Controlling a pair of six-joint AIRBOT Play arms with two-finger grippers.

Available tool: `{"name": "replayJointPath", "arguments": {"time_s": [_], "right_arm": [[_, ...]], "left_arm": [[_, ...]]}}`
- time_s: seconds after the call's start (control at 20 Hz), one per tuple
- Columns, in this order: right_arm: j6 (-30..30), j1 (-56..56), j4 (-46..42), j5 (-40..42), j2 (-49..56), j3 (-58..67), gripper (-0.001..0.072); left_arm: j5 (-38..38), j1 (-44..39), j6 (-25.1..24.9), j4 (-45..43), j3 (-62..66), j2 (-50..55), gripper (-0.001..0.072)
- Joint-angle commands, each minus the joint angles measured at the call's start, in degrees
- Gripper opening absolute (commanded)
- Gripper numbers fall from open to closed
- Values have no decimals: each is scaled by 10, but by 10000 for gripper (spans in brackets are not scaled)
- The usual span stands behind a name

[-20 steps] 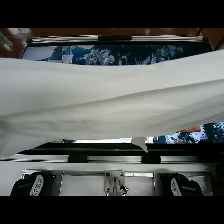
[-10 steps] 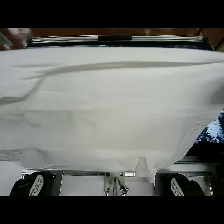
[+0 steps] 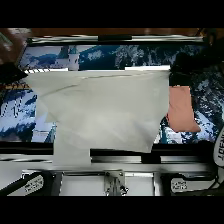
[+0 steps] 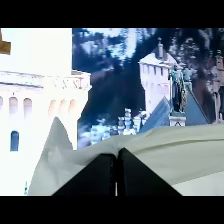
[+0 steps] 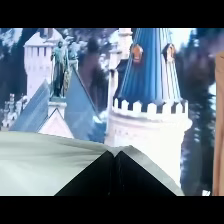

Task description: Fold the shirts.

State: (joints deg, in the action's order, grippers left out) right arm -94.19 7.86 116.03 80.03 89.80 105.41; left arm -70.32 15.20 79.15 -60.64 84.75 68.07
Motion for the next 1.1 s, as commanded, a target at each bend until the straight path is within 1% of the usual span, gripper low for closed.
{"name": "replayJointPath", "arguments": {"time_s": [0.0, 0.15, 0.25, 0.35, 0.5, 0.55, 0.6, 0.65, 0.7, 0.75, 0.85, 0.9, 1.0, 1.05], "right_arm": [[-8, -43, 19, -174, 129, 1, 41], [-8, -68, 17, -309, 172, 1, 41], [-7, -80, 18, -361, 188, 1, 42], [-7, -89, 17, -380, 199, 1, 42], [-7, -95, 13, -380, 204, 1, 43], [-6, -95, 13, -379, 203, 1, 57], [-2, -94, 13, -374, 201, 1, 159], [-2, -92, 13, -362, 197, 1, 415], [-6, -88, 11, -344, 189, 1, 522], [-8, -82, -3, -314, 176, 1, 522], [-9, -65, -59, -236, 137, 1, 522], [-9, -55, -102, -184, 114, 1, 521], [-8, -33, -179, -58, 78, 1, 517], [-9, -21, -191, 6, 67, 0, 517]], "left_arm": [[126, -32, -49, 39, 8, 150, 29], [212, -51, -50, 42, 31, 218, 29], [266, -60, -50, 42, 32, 243, 28], [296, -66, -50, 42, 32, 264, 29], [310, -72, -50, 45, 32, 285, 29], [308, -75, -50, 51, 32, 289, 30], [306, -80, -50, 55, 32, 289, 54], [303, -83, -50, 55, 32, 287, 236], [291, -84, -50, 54, 36, 284, 564], [264, -82, -50, 51, 46, 280, 719], [163, -71, -50, 24, 80, 271, 719], [92, -63, -43, -7, 99, 267, 716], [-49, -50, 15, -92, 120, 261, 713], [-110, -47, 36, -132, 118, 257, 657]]}}
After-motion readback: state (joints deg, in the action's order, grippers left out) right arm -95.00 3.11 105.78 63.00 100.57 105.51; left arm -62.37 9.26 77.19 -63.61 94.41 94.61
